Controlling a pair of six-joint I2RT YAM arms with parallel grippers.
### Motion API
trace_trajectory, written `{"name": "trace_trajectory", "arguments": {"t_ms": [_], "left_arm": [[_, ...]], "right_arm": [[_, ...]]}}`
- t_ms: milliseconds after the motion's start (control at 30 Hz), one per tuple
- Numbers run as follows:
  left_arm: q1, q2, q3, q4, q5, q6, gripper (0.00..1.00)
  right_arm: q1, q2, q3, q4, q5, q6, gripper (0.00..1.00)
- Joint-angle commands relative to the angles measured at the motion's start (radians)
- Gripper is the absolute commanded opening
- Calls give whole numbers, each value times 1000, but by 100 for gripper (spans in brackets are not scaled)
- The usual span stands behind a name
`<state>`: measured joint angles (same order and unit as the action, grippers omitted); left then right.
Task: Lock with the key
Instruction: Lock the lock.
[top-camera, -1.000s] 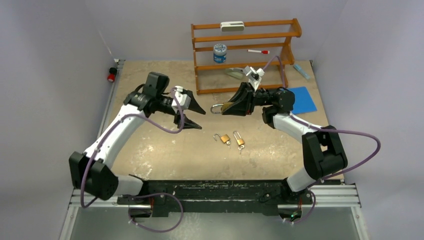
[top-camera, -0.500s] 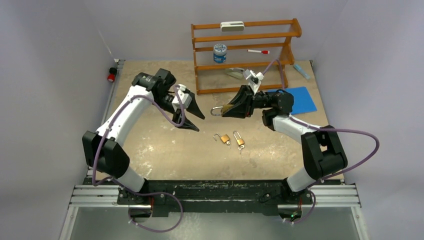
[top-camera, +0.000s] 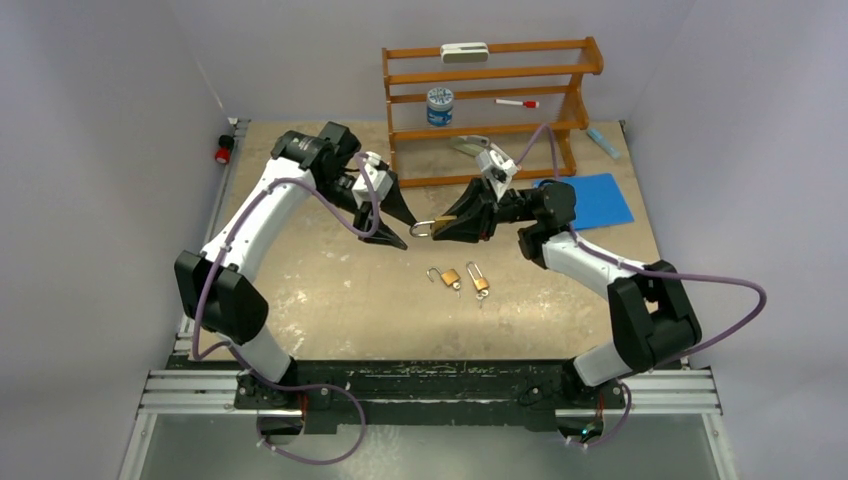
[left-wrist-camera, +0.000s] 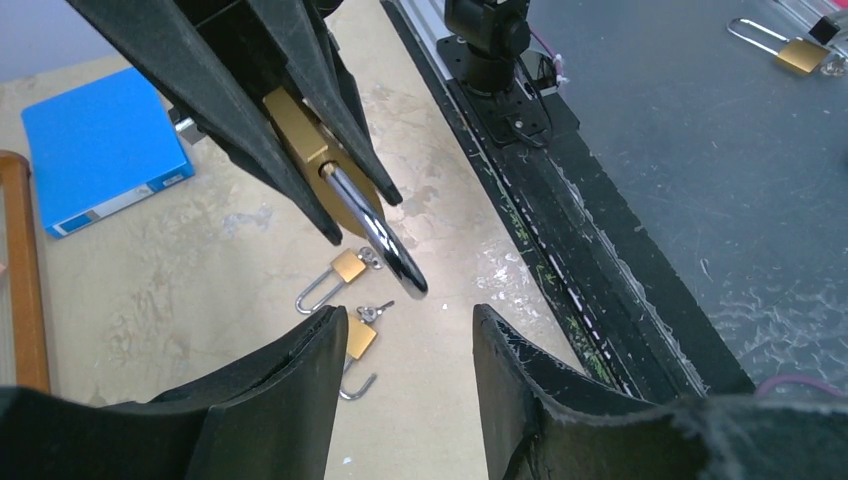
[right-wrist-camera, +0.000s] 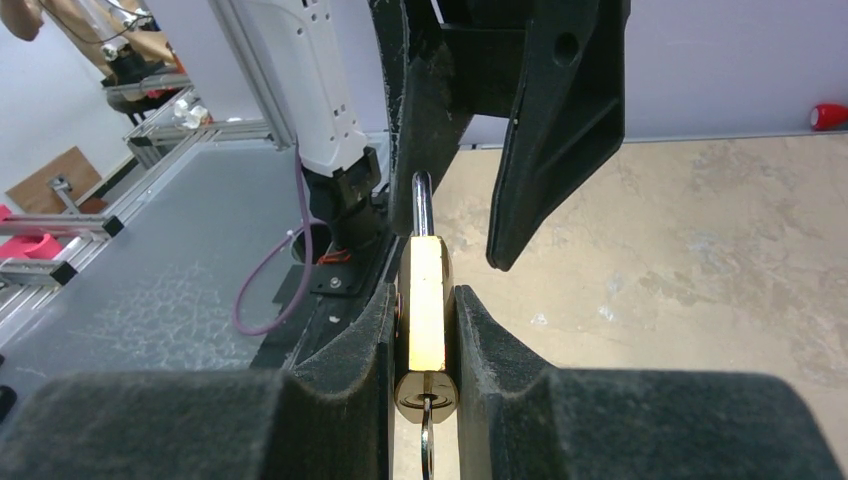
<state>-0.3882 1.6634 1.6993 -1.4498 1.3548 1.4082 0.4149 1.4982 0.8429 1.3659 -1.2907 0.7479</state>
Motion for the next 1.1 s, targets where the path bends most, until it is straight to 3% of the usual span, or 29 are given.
{"name": "trace_trajectory", "arguments": {"t_ms": [0,367,867,1067], "left_arm": [[-15,-8,49,-20,40,-12,47],[-21,-28,25,-21,40,-3,40],[-21,-24,51,-21,40,-12,43],[-23,-15,59,-21,40,-15,31]], "right_arm": [[11,-20,55,-10,47,-69,0],[15,-2,48,10,47,-65,0],[22,20,41,6,46,-73,0],[25,21,42,-6,46,-83,0]]}}
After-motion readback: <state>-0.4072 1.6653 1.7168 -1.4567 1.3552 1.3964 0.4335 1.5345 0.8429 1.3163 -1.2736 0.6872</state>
